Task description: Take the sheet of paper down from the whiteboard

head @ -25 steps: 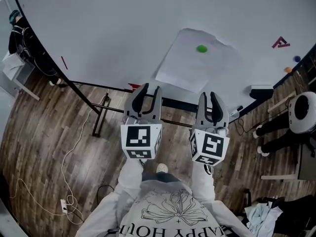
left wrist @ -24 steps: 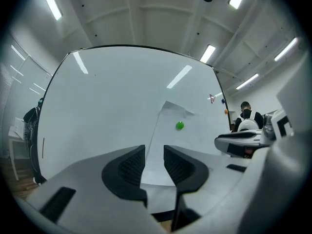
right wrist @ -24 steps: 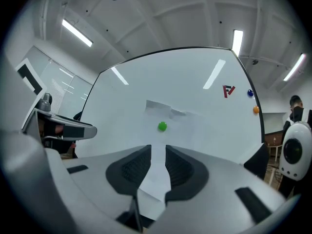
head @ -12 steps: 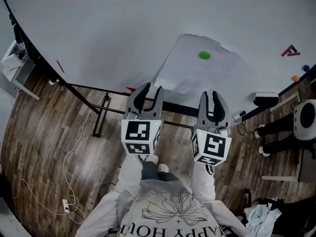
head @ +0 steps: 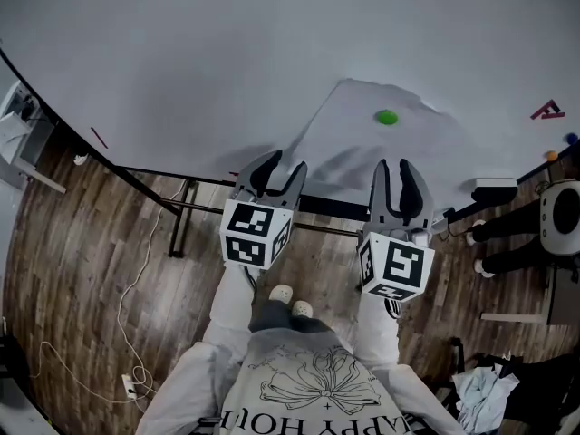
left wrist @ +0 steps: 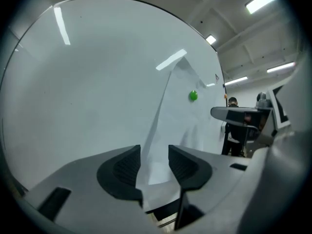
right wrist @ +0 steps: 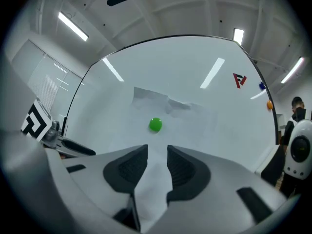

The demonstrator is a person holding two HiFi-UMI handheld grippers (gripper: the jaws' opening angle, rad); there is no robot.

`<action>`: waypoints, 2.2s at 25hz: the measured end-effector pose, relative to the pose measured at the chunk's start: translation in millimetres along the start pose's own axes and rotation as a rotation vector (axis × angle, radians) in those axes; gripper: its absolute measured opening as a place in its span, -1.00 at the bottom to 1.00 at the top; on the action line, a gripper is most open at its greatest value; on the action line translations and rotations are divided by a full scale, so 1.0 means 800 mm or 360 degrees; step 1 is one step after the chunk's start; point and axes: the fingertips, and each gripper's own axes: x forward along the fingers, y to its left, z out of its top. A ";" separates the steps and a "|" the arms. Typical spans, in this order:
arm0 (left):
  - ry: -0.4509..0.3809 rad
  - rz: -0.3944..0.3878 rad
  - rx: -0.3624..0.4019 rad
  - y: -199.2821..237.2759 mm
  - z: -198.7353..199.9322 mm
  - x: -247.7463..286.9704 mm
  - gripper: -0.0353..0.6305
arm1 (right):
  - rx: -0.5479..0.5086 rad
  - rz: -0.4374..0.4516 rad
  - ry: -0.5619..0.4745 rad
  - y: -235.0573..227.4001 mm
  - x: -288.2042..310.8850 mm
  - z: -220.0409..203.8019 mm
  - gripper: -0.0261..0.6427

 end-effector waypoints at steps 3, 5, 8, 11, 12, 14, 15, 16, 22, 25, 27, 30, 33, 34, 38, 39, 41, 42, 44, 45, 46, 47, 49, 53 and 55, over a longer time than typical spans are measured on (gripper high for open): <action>0.0075 -0.0068 0.0007 0.005 -0.014 0.015 -0.41 | -0.0007 -0.0015 0.0010 0.001 0.010 -0.002 -0.56; 0.0102 -0.0111 -0.0002 0.006 -0.020 0.023 -0.41 | -0.0010 -0.0025 0.0013 0.000 0.016 -0.002 -0.55; 0.0137 -0.0168 -0.0019 0.008 -0.028 0.035 -0.41 | -0.0010 -0.0038 0.0014 -0.001 0.024 -0.003 -0.55; 0.0166 -0.0204 -0.0034 0.008 -0.033 0.042 -0.41 | -0.0012 -0.0048 0.0017 0.000 0.029 -0.003 -0.54; 0.0175 -0.0222 -0.0032 0.007 -0.035 0.043 -0.41 | -0.0014 -0.0050 0.0017 0.001 0.031 -0.002 -0.54; 0.0188 -0.0271 -0.0021 0.001 -0.037 0.046 -0.41 | -0.0019 -0.0053 0.0009 0.002 0.035 0.002 -0.54; 0.0194 -0.0290 -0.0017 -0.002 -0.037 0.048 -0.42 | -0.0022 -0.0055 0.0001 0.003 0.036 0.005 -0.54; 0.0199 -0.0300 -0.0018 -0.004 -0.038 0.049 -0.45 | -0.0026 -0.0055 -0.0009 0.003 0.038 0.008 -0.53; 0.0179 -0.0286 -0.0056 -0.003 -0.035 0.050 -0.79 | -0.0086 -0.0085 -0.0075 0.000 0.052 0.033 -0.46; 0.0174 -0.0259 -0.0070 0.001 -0.032 0.046 -0.85 | -0.0102 -0.0119 -0.0096 -0.005 0.055 0.043 -0.40; 0.0157 -0.0234 -0.0101 0.006 -0.028 0.043 -0.86 | -0.0116 -0.0120 -0.0101 -0.005 0.059 0.047 -0.39; 0.0126 -0.0207 -0.0160 0.012 -0.022 0.040 -0.88 | -0.0132 -0.0107 -0.0119 -0.001 0.062 0.050 -0.39; 0.0121 -0.0201 -0.0176 0.013 -0.021 0.038 -0.88 | -0.0165 -0.0116 -0.0127 0.003 0.064 0.052 -0.39; 0.0121 -0.0198 -0.0174 0.014 -0.020 0.038 -0.88 | -0.0176 -0.0122 -0.0126 0.003 0.064 0.052 -0.39; 0.0112 -0.0179 -0.0171 0.015 -0.018 0.036 -0.88 | -0.0179 -0.0144 -0.0144 0.001 0.064 0.051 -0.44; 0.0110 -0.0174 -0.0173 0.015 -0.018 0.036 -0.88 | -0.0188 -0.0146 -0.0147 0.003 0.064 0.052 -0.45; 0.0102 -0.0163 -0.0176 0.016 -0.016 0.034 -0.88 | -0.0224 -0.0147 -0.0150 0.006 0.065 0.052 -0.52; 0.0099 -0.0158 -0.0176 0.017 -0.015 0.033 -0.88 | -0.0240 -0.0149 -0.0151 0.007 0.065 0.053 -0.56; 0.0095 -0.0150 -0.0164 0.017 -0.013 0.030 -0.88 | -0.0240 -0.0154 -0.0145 0.008 0.065 0.053 -0.56; 0.0093 -0.0146 -0.0156 0.017 -0.013 0.029 -0.88 | -0.0230 -0.0153 -0.0142 0.008 0.065 0.054 -0.56; 0.0090 -0.0142 -0.0151 0.018 -0.013 0.027 -0.88 | -0.0220 -0.0149 -0.0140 0.008 0.064 0.054 -0.56; 0.0086 -0.0137 -0.0150 0.020 -0.012 0.024 -0.88 | -0.0211 -0.0144 -0.0140 0.008 0.064 0.054 -0.56; 0.0070 -0.0121 -0.0164 0.023 -0.010 0.020 -0.88 | -0.0193 -0.0133 -0.0138 0.009 0.064 0.055 -0.57; 0.0028 -0.0063 -0.0201 0.029 -0.001 0.013 -0.88 | -0.0172 -0.0109 -0.0136 0.004 0.063 0.052 -0.57; 0.0012 -0.0026 -0.0202 0.033 0.005 0.009 -0.88 | -0.0152 -0.0110 -0.0135 -0.001 0.062 0.052 -0.58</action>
